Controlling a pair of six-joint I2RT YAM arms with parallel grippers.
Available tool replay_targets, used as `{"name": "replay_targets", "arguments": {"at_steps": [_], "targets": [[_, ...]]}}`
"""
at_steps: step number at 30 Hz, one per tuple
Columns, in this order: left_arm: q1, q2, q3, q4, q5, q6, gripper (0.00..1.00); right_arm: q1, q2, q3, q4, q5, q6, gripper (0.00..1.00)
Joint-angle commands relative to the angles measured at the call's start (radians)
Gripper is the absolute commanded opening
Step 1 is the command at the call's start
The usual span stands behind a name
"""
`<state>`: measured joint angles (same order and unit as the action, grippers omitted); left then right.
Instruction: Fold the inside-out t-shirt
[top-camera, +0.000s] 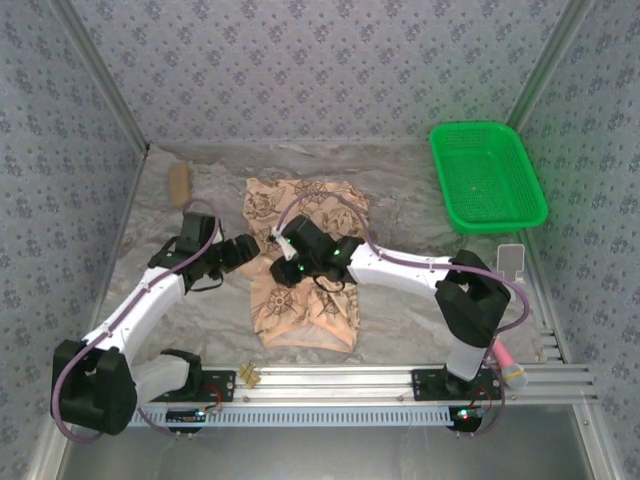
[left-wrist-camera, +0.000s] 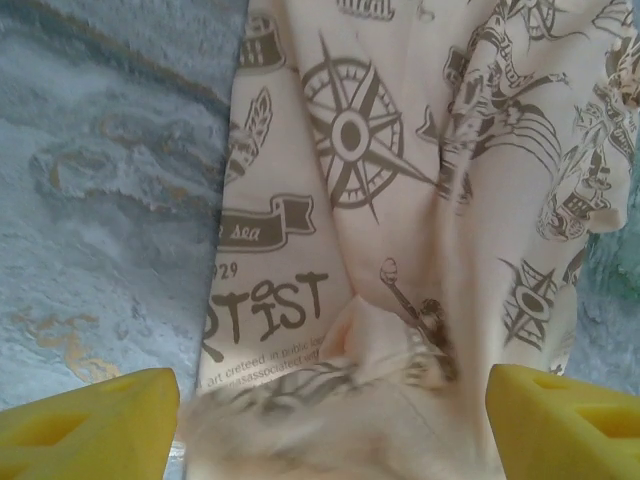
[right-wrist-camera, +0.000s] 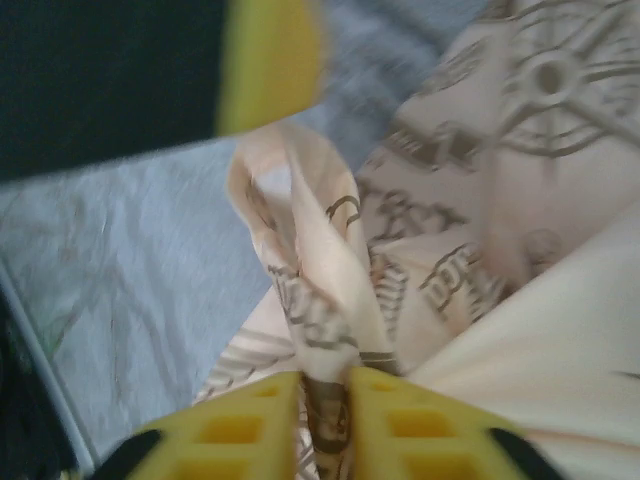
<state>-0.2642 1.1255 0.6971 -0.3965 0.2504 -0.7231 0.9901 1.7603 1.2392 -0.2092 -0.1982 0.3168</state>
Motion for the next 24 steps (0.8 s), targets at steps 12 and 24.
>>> {"name": "replay_targets", "arguments": {"at_steps": [12,24], "targets": [[0.015,0.098,-0.131,-0.009,0.046,-0.137,0.75,-0.149,-0.091,-0.13,-0.134,0.063,-0.114,0.51],[-0.014,-0.053,-0.295,0.07,0.091,-0.205,0.55,-0.338,-0.023,-0.206,-0.106,0.212,0.028,0.6]]}}
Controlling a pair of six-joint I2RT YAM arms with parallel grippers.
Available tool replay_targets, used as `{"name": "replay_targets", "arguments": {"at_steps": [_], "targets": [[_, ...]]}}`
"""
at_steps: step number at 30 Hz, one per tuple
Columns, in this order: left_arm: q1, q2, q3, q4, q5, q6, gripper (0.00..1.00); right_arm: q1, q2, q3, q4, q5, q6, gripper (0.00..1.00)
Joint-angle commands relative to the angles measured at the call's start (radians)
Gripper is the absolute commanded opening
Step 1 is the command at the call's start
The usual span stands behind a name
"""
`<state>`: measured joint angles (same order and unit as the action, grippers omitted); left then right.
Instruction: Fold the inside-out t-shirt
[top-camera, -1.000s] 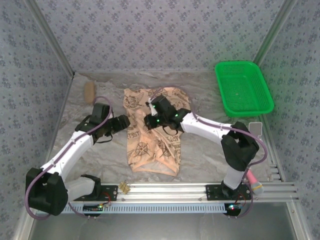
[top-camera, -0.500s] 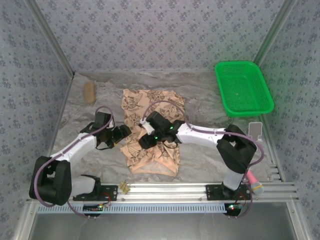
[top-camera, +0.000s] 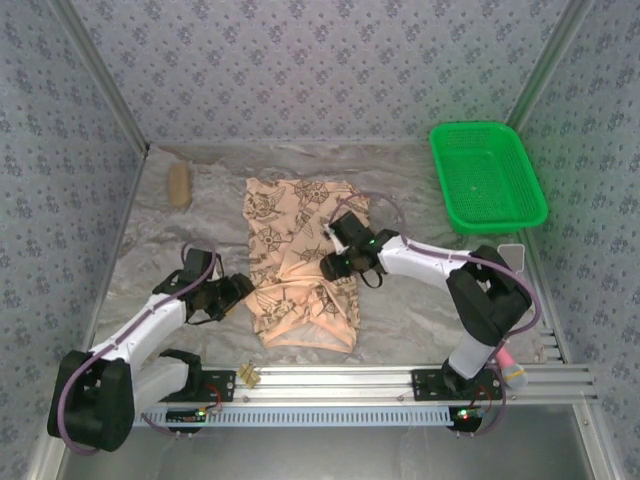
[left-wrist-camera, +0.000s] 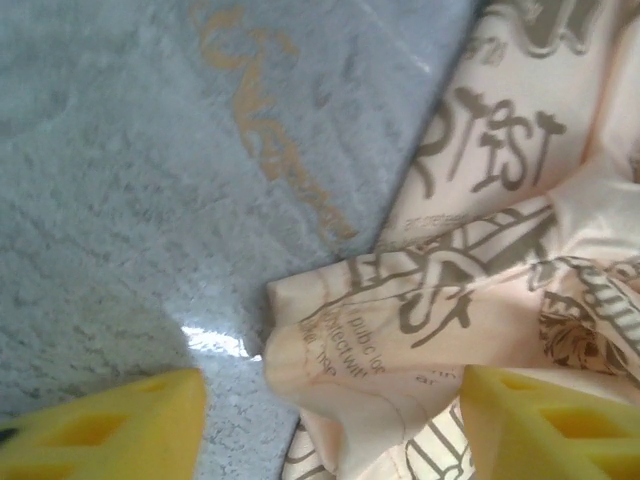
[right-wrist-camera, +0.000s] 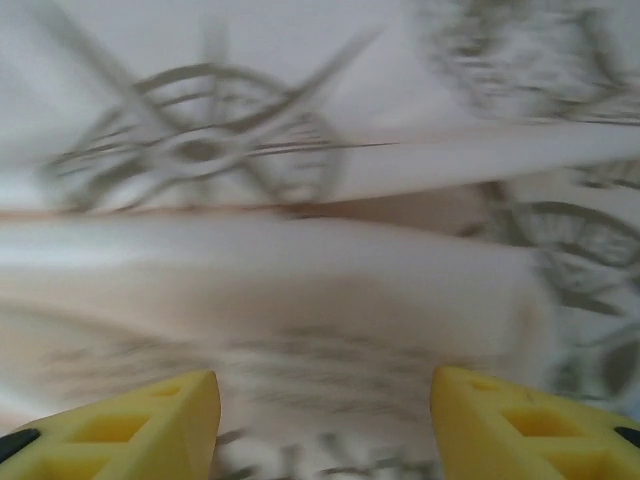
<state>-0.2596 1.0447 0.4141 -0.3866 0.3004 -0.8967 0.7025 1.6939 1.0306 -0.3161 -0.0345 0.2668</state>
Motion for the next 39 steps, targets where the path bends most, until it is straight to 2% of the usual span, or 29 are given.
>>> {"name": "replay_targets", "arguments": {"at_steps": [1,3,4,6,7,9,10,12,14,15,17,18,20,22,24,26,28,31,33,35,39], "targets": [[-0.041,0.048,0.0,0.065,0.031,-0.031,0.5,-0.065,0.062,0.004,0.015,0.065,0.109,0.6],[-0.084,0.09,0.028,0.078,-0.005,-0.031,0.48,-0.076,0.086,-0.001,0.037,0.097,0.164,0.57],[-0.099,0.112,0.041,0.094,-0.014,-0.029,0.4,-0.073,0.094,-0.006,0.053,0.108,0.183,0.52],[-0.108,0.152,0.065,0.12,-0.006,-0.018,0.12,-0.066,0.087,-0.022,0.046,0.16,0.237,0.4],[-0.108,0.166,0.08,0.128,0.008,0.001,0.0,-0.067,0.073,-0.038,0.044,0.189,0.25,0.28],[-0.109,0.17,0.118,0.11,0.032,0.068,0.0,-0.076,0.036,-0.077,0.022,0.251,0.287,0.1],[-0.11,0.16,0.148,0.068,0.034,0.115,0.0,-0.084,0.013,-0.099,0.01,0.285,0.301,0.05],[-0.114,0.126,0.213,-0.03,0.037,0.209,0.0,-0.097,-0.032,-0.132,-0.022,0.327,0.313,0.04],[-0.193,0.083,0.252,-0.07,-0.031,0.2,0.0,-0.105,-0.085,-0.15,-0.062,0.371,0.304,0.11],[-0.239,0.076,0.254,-0.033,-0.018,0.21,0.0,-0.11,-0.103,-0.152,-0.075,0.384,0.295,0.16],[-0.354,0.074,0.276,0.044,0.019,0.245,0.0,-0.133,-0.136,-0.125,-0.101,0.389,0.263,0.36],[-0.389,0.075,0.305,0.032,0.011,0.273,0.0,-0.14,-0.145,-0.103,-0.108,0.387,0.241,0.44],[-0.434,0.073,0.376,-0.054,-0.029,0.328,0.0,-0.146,-0.151,-0.037,-0.117,0.366,0.188,0.52],[-0.441,0.054,0.409,-0.104,-0.036,0.35,0.0,-0.147,-0.133,0.04,-0.122,0.321,0.142,0.55],[-0.441,0.023,0.4,-0.081,0.003,0.362,0.0,-0.147,-0.102,0.122,-0.105,0.254,0.1,0.57],[-0.442,-0.011,0.38,-0.036,0.071,0.374,0.0,-0.13,-0.074,0.195,-0.09,0.306,0.135,0.59],[-0.45,-0.045,0.368,-0.004,0.107,0.37,0.0,-0.129,-0.051,0.238,-0.058,0.265,0.148,0.58],[-0.514,-0.073,0.281,0.21,0.133,0.301,0.0,-0.135,0.024,0.324,-0.043,0.182,0.177,0.55],[-0.556,-0.047,0.254,0.329,0.146,0.263,0.0,-0.133,0.086,0.388,-0.05,0.163,0.202,0.55],[-0.591,-0.003,0.298,0.347,0.143,0.272,0.0,-0.132,0.162,0.459,-0.066,0.121,0.224,0.55],[-0.661,0.107,0.452,0.303,0.138,0.376,0.0,-0.13,0.322,0.62,-0.112,-0.004,0.2,0.68]]}}
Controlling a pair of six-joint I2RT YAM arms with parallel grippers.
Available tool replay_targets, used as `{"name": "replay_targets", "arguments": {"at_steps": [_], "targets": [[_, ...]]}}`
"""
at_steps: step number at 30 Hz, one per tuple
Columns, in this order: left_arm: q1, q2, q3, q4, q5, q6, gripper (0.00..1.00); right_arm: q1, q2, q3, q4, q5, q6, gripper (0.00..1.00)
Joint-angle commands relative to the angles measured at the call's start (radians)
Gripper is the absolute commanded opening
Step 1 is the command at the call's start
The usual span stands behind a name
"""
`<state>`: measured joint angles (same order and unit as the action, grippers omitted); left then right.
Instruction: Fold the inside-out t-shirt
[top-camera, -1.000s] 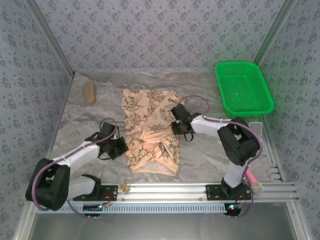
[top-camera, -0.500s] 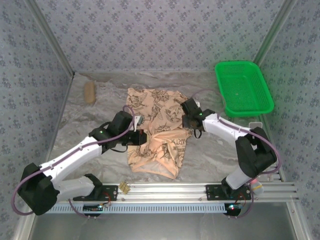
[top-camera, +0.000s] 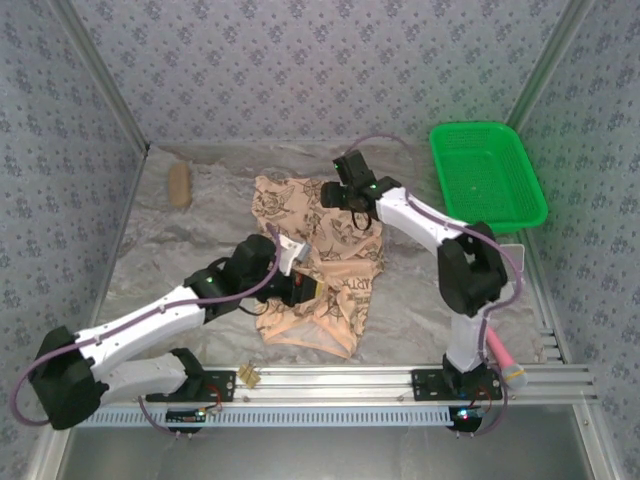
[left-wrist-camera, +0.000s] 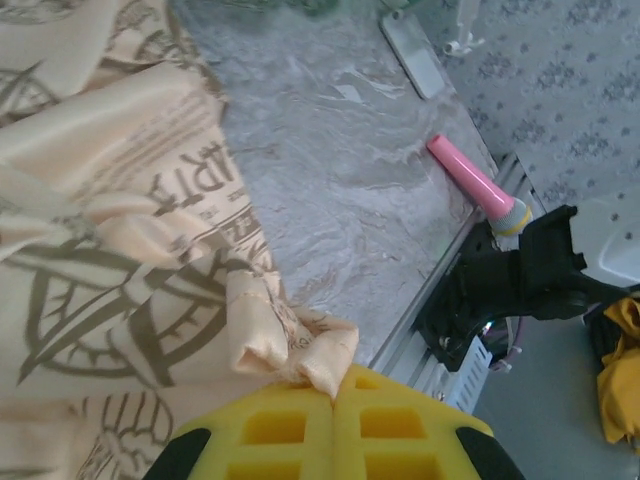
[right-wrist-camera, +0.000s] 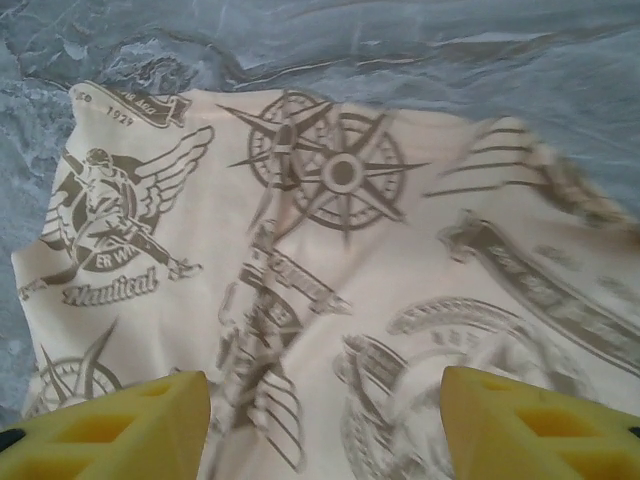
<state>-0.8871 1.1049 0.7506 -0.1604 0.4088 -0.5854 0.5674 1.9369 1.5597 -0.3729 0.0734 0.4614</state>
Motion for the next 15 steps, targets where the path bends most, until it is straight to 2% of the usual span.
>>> {"name": "replay_targets", "arguments": {"at_steps": [1,4,7,11,15], "targets": [[-0.049,0.085,0.16,0.06,0.037,0.088,0.0,0.006,0.122,0.138,-0.074,-0.136,-0.001,0.68],[-0.081,0.191,0.259,0.057,0.089,0.1,0.0,0.003,0.226,0.259,-0.135,-0.186,-0.007,0.68],[-0.125,0.254,0.303,0.094,0.112,0.091,0.0,0.007,0.306,0.358,-0.209,-0.155,-0.022,0.7],[-0.192,0.306,0.384,0.058,0.144,0.143,0.0,0.014,0.351,0.384,-0.224,-0.146,-0.026,0.68],[-0.21,0.323,0.396,0.02,0.142,0.168,0.0,0.016,0.385,0.421,-0.296,-0.107,-0.035,0.66]]}}
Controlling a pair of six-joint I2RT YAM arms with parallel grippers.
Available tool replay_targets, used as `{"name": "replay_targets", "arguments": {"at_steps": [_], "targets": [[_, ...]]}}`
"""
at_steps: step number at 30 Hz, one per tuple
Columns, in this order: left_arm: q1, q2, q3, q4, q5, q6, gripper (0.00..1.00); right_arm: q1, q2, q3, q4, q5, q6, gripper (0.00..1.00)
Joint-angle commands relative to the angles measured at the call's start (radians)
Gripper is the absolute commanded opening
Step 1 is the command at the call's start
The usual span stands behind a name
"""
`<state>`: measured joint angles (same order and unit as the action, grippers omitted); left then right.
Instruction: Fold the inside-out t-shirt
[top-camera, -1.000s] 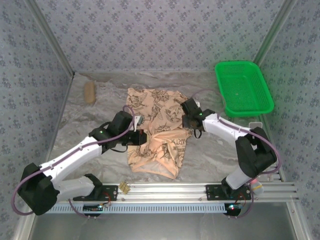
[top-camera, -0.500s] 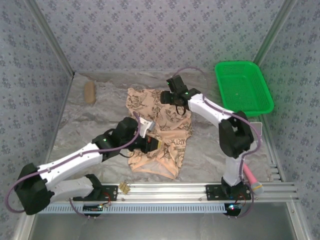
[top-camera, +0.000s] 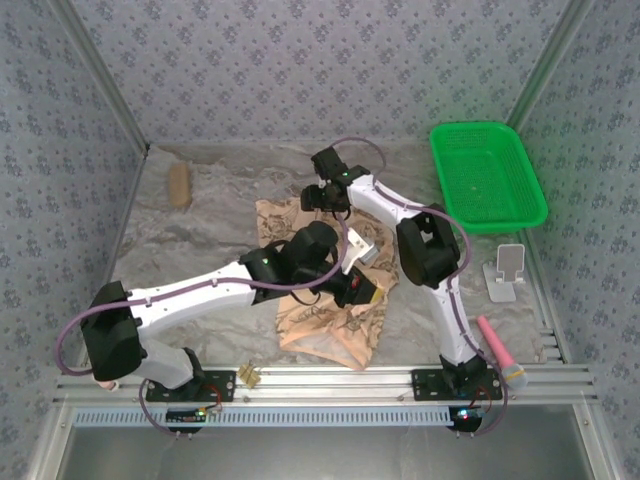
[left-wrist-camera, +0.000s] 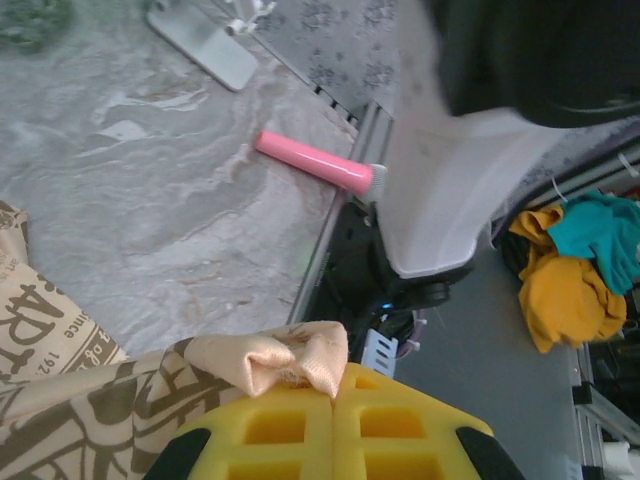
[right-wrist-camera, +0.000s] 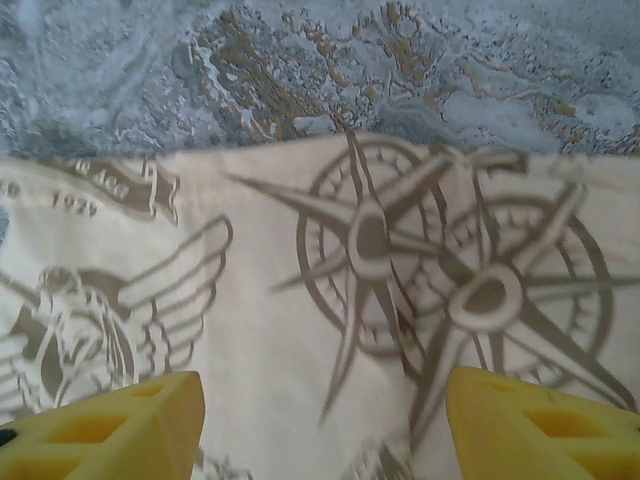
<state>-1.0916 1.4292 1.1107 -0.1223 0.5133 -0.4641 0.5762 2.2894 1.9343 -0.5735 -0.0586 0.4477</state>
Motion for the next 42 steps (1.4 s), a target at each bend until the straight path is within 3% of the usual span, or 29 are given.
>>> {"name": "replay_targets", "arguments": {"at_steps": [1,5,7,8,10,12,14,15,16,19,23,25,26,27,29,31,34,38,42], "targets": [[-0.005,-0.003,0.033,-0.026,0.033,0.048,0.0,0.008,0.039,0.053,-0.114,0.043,-0.025,0.64],[-0.005,-0.015,0.0,-0.028,0.019,0.048,0.0,0.011,0.066,0.057,-0.163,0.105,-0.044,0.53],[-0.005,-0.023,-0.001,-0.047,0.012,0.058,0.0,0.01,0.075,0.068,-0.194,0.151,-0.043,0.56],[-0.005,-0.026,0.005,-0.064,0.003,0.065,0.0,0.011,0.077,0.065,-0.203,0.169,-0.037,0.62],[-0.004,-0.039,0.012,-0.104,-0.017,0.081,0.0,0.01,0.078,0.059,-0.216,0.197,-0.012,0.63],[0.007,-0.058,0.022,-0.154,-0.03,0.114,0.0,0.014,0.084,0.047,-0.203,0.187,-0.002,0.46],[0.026,-0.078,0.029,-0.203,-0.041,0.141,0.0,0.014,0.087,0.043,-0.195,0.178,0.026,0.14],[0.045,-0.093,0.029,-0.22,-0.045,0.145,0.0,0.014,0.082,0.044,-0.191,0.189,0.04,0.03],[0.061,-0.107,0.031,-0.233,-0.046,0.145,0.0,0.016,0.072,0.046,-0.192,0.2,0.05,0.0],[0.134,-0.165,0.055,-0.366,-0.058,0.193,0.0,0.001,0.022,0.046,-0.165,0.261,0.077,0.0],[0.283,-0.289,0.14,-0.645,-0.198,0.361,0.0,-0.058,-0.039,0.086,-0.158,0.268,0.158,0.0],[0.361,-0.375,0.142,-0.672,-0.311,0.421,0.0,-0.089,-0.084,0.098,-0.144,0.275,0.207,0.0],[0.392,-0.426,0.128,-0.649,-0.429,0.445,0.0,-0.106,-0.114,0.103,-0.132,0.282,0.22,0.0],[0.413,-0.475,0.106,-0.611,-0.568,0.456,0.0,-0.117,-0.136,0.112,-0.128,0.293,0.225,0.0],[0.465,-0.568,0.052,-0.483,-0.695,0.547,0.0,-0.14,-0.172,0.152,-0.131,0.321,0.222,0.0],[0.513,-0.637,-0.001,-0.32,-0.68,0.707,0.0,-0.164,-0.185,0.225,-0.163,0.35,0.225,0.0],[0.584,-0.63,0.02,-0.168,-0.645,0.831,0.0,-0.212,-0.193,0.366,-0.234,0.36,0.232,0.0],[0.66,-0.479,0.258,-0.368,-0.47,0.965,0.0,-0.25,-0.259,0.431,-0.269,0.338,0.216,0.0],[0.666,-0.431,0.304,-0.401,-0.472,1.039,0.0,-0.257,-0.422,0.243,-0.213,0.354,0.194,0.0]]}}
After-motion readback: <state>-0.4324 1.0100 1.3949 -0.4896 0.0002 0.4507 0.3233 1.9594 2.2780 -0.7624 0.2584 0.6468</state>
